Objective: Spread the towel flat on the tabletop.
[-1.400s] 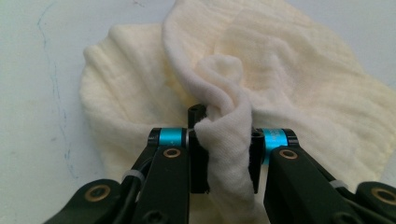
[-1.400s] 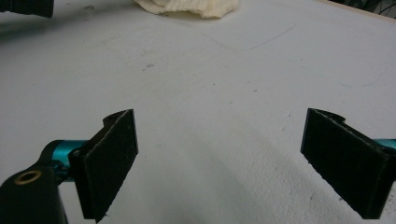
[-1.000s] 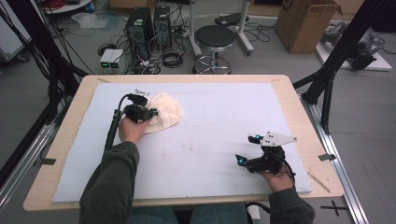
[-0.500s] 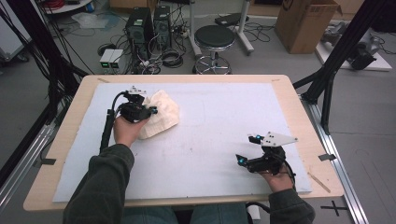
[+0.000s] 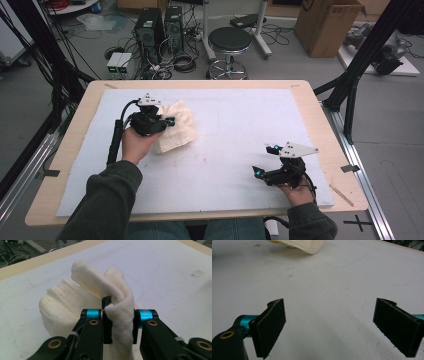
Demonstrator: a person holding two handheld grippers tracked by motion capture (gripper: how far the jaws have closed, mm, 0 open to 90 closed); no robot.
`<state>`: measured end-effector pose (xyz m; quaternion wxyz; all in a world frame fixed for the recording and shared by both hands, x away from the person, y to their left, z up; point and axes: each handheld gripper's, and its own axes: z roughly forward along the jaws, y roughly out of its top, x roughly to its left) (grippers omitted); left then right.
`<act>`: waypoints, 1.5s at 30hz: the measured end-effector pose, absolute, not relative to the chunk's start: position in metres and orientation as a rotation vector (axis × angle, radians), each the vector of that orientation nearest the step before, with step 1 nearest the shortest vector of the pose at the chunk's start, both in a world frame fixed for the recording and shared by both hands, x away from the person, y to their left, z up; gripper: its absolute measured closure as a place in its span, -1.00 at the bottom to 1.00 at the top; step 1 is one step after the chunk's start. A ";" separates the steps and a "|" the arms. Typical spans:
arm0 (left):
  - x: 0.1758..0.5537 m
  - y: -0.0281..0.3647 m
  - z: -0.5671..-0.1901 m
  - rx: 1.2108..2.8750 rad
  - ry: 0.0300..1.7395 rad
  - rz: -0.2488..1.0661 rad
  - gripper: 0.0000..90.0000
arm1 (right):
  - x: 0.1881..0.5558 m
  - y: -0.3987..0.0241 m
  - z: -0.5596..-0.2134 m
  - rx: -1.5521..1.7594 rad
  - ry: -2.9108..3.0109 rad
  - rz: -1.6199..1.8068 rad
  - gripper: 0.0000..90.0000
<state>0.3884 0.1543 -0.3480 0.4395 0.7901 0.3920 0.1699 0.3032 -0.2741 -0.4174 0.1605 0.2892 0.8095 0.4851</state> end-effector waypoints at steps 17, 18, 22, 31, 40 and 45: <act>0.365 0.102 -0.335 2.016 0.780 0.345 0.78 | 0.302 -0.275 -0.417 0.824 2.303 1.389 -0.77; 0.365 0.102 -0.335 2.016 0.780 0.345 0.78 | 0.302 -0.275 -0.417 0.825 2.304 1.388 -0.77; 0.365 0.092 -0.340 2.024 0.768 0.325 0.78 | 0.302 -0.275 -0.417 0.824 2.306 1.387 -0.77; 0.377 0.066 -0.364 2.036 0.772 0.274 0.77 | 0.302 -0.271 -0.418 0.802 2.325 1.376 -0.77; 0.396 0.047 -0.399 2.086 0.826 0.260 0.74 | 0.302 -0.269 -0.420 0.792 2.347 1.365 -0.77; 0.402 0.044 -0.411 2.110 0.865 0.262 0.67 | 0.302 -0.268 -0.421 0.777 2.359 1.356 -0.77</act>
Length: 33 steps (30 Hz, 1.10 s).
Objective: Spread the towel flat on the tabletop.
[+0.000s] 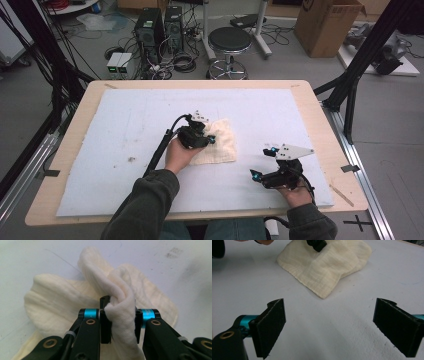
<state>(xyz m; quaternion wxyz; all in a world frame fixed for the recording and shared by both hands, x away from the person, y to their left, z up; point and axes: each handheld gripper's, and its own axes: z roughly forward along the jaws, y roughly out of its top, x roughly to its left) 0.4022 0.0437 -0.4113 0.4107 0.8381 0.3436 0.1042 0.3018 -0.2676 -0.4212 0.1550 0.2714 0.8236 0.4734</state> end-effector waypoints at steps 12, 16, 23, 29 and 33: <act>0.398 0.075 -0.380 2.017 0.805 0.297 -0.08 | 0.301 -0.265 -0.423 0.760 2.384 1.348 -0.77; 0.397 0.090 -0.373 1.992 0.822 0.320 -0.10 | 0.301 -0.265 -0.423 0.761 2.383 1.347 -0.77; 0.399 0.124 -0.376 1.982 0.909 0.371 -0.06 | 0.301 -0.265 -0.424 0.762 2.386 1.346 -0.77; 0.405 0.138 -0.393 2.035 0.974 0.352 0.27 | 0.301 -0.265 -0.423 0.760 2.388 1.339 -0.77; 0.409 0.139 -0.405 2.074 1.003 0.348 0.28 | 0.302 -0.265 -0.423 0.763 2.378 1.341 -0.77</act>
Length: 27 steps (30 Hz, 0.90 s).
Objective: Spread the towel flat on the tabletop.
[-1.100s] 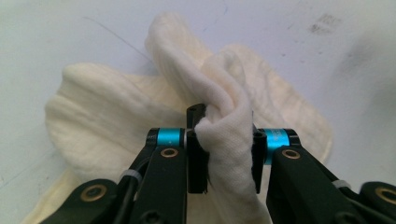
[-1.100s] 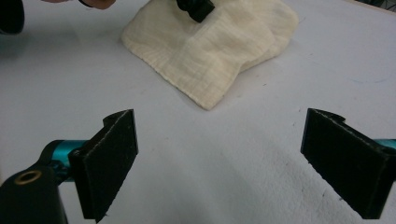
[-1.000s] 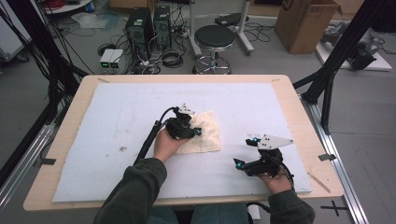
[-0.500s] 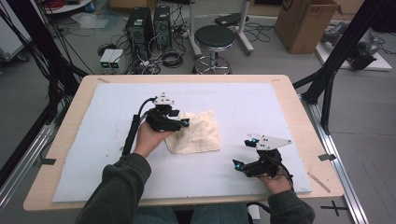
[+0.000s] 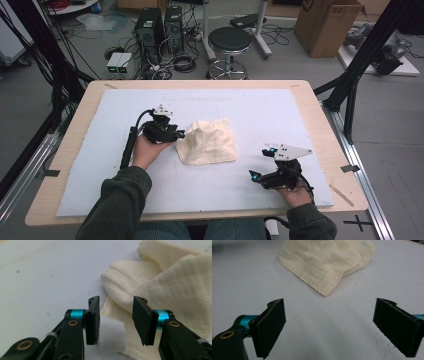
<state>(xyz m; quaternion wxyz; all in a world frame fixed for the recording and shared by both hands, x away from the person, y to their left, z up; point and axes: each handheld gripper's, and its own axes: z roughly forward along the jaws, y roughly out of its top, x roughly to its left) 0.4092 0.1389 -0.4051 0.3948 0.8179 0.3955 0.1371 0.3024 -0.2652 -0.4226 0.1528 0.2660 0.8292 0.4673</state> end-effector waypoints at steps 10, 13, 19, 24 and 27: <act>0.418 0.131 -0.425 2.154 1.022 0.306 0.40 | 0.321 -0.254 -0.415 0.741 2.398 1.345 -0.48; 0.419 0.132 -0.430 2.169 1.033 0.294 0.47 | 0.332 -0.243 -0.415 0.729 2.437 1.324 -0.32; 0.416 0.132 -0.432 2.178 1.025 0.314 0.53 | 0.351 -0.216 -0.425 0.655 2.513 1.275 0.04; 0.415 0.130 -0.432 2.196 1.018 0.347 0.63 | 0.366 -0.201 -0.433 0.651 2.571 1.240 0.24; 0.414 0.129 -0.432 2.198 1.021 0.356 0.70 | 0.373 -0.197 -0.440 0.663 2.613 1.216 0.41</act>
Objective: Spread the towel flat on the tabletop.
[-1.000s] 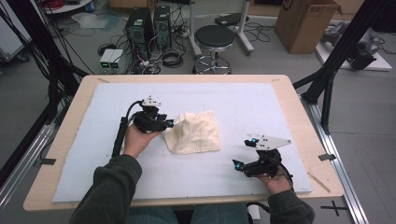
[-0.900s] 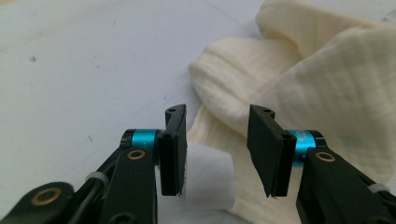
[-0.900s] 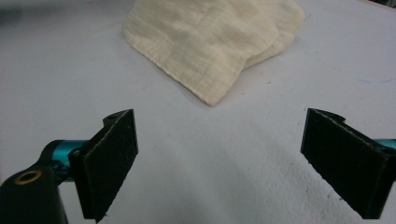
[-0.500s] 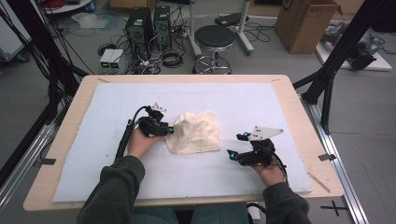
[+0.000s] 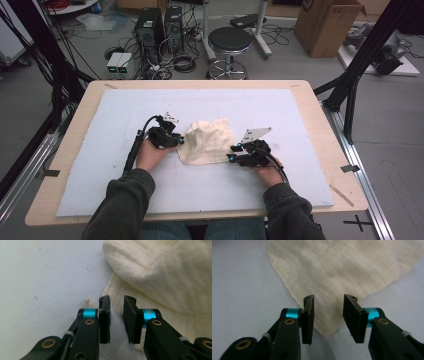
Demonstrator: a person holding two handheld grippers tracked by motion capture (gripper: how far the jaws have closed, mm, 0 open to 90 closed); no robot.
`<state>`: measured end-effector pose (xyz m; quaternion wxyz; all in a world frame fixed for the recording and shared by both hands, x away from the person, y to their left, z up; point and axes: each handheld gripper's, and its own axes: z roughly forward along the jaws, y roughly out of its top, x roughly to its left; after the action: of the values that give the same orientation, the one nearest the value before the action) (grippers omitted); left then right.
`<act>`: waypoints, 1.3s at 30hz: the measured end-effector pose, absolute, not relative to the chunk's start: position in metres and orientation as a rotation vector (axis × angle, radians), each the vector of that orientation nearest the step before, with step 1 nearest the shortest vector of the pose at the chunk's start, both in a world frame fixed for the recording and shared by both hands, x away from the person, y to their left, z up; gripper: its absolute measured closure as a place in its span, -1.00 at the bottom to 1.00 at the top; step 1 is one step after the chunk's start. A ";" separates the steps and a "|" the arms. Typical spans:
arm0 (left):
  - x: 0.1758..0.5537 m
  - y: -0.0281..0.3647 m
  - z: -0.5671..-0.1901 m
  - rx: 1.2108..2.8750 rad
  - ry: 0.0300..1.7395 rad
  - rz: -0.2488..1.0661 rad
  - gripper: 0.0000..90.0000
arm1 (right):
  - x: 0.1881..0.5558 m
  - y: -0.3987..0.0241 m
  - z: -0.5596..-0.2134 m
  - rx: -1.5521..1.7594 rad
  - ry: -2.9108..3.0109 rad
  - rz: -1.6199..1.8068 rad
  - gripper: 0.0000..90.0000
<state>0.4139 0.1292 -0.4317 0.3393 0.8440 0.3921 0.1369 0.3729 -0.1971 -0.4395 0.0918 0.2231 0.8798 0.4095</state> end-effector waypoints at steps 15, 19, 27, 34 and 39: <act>0.402 0.138 -0.429 2.185 0.998 0.363 0.94 | 0.378 -0.201 -0.443 0.678 2.679 1.246 0.94; 0.393 0.150 -0.427 2.156 0.999 0.338 0.96 | 0.372 -0.204 -0.438 0.656 2.682 1.249 0.94; 0.372 0.168 -0.419 2.102 0.984 0.346 0.97 | 0.360 -0.211 -0.425 0.615 2.670 1.239 0.94; 0.340 0.181 -0.410 2.098 0.938 0.374 0.97 | 0.348 -0.215 -0.417 0.575 2.671 1.237 0.94; 0.311 0.190 -0.406 2.079 0.908 0.372 0.97 | 0.333 -0.221 -0.413 0.550 2.682 1.246 0.94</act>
<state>0.3110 0.1896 -0.4064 0.4089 0.8252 0.3606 0.1478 0.3327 -0.2206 -0.4132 0.0666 0.1824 0.8896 0.4133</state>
